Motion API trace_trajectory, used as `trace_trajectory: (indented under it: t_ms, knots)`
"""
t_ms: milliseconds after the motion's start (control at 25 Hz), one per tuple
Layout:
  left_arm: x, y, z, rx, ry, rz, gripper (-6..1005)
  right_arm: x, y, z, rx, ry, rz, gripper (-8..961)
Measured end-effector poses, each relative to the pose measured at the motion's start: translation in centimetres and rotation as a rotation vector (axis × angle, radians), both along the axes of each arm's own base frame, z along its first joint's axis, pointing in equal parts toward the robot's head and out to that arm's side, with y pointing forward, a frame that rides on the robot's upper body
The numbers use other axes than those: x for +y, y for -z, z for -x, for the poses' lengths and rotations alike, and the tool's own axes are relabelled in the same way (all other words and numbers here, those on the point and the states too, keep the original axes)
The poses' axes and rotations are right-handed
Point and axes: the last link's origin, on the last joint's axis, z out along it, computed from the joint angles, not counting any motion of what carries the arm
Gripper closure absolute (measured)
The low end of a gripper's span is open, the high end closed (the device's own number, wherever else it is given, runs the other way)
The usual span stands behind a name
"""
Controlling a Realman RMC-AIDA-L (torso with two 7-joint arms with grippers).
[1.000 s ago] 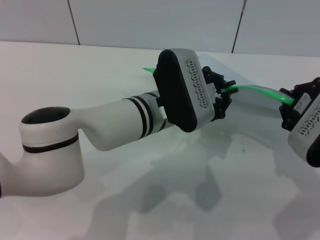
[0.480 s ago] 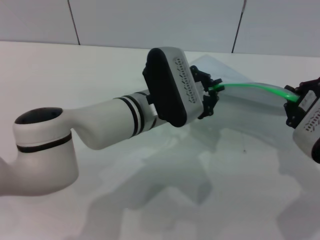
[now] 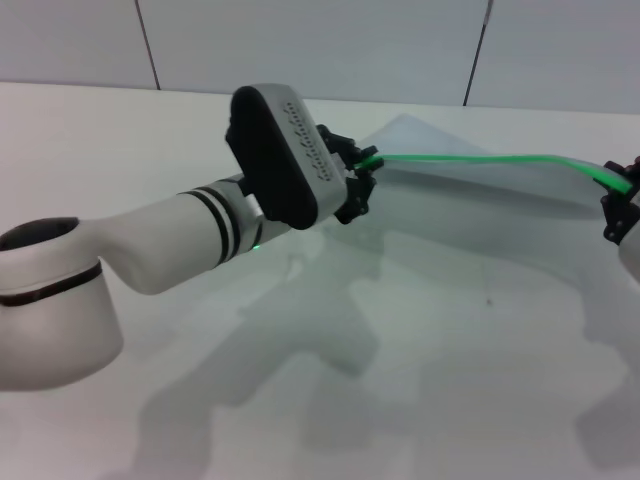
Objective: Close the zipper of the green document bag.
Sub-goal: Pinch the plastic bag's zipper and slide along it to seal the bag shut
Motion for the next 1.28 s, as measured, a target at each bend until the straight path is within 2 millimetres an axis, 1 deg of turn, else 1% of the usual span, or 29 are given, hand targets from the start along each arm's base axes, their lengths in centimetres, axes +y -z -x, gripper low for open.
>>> trace_trajectory:
  t_ms: [280, 400, 640, 760, 1000, 1280]
  knots:
    - [0.5, -1.2, 1.7, -0.009, -0.059, -0.043, 917, 0.3, -1.0, -0.7, 0.011, 0.026, -0.034, 859]
    - [0.6, -1.4, 2.4, -0.007, -0.082, -0.051, 918, 0.5, -1.4, -1.3, 0.014, 0.048, -0.051, 858]
    - [0.7, -1.6, 2.8, -0.012, -0.096, -0.056, 920, 0.7, -1.7, -2.0, 0.02, 0.073, -0.063, 856]
    - [0.7, -1.6, 2.8, -0.012, -0.097, -0.056, 921, 0.7, -1.7, -1.9, 0.02, 0.072, -0.062, 855]
    - [0.7, -1.5, 3.0, -0.009, -0.103, -0.055, 991, 0.8, -1.6, -1.7, 0.019, 0.066, -0.058, 854]
    - [1.0, -2.0, 3.2, -0.027, -0.12, -0.069, 994, 1.0, -1.9, -1.4, 0.053, 0.062, -0.081, 852]
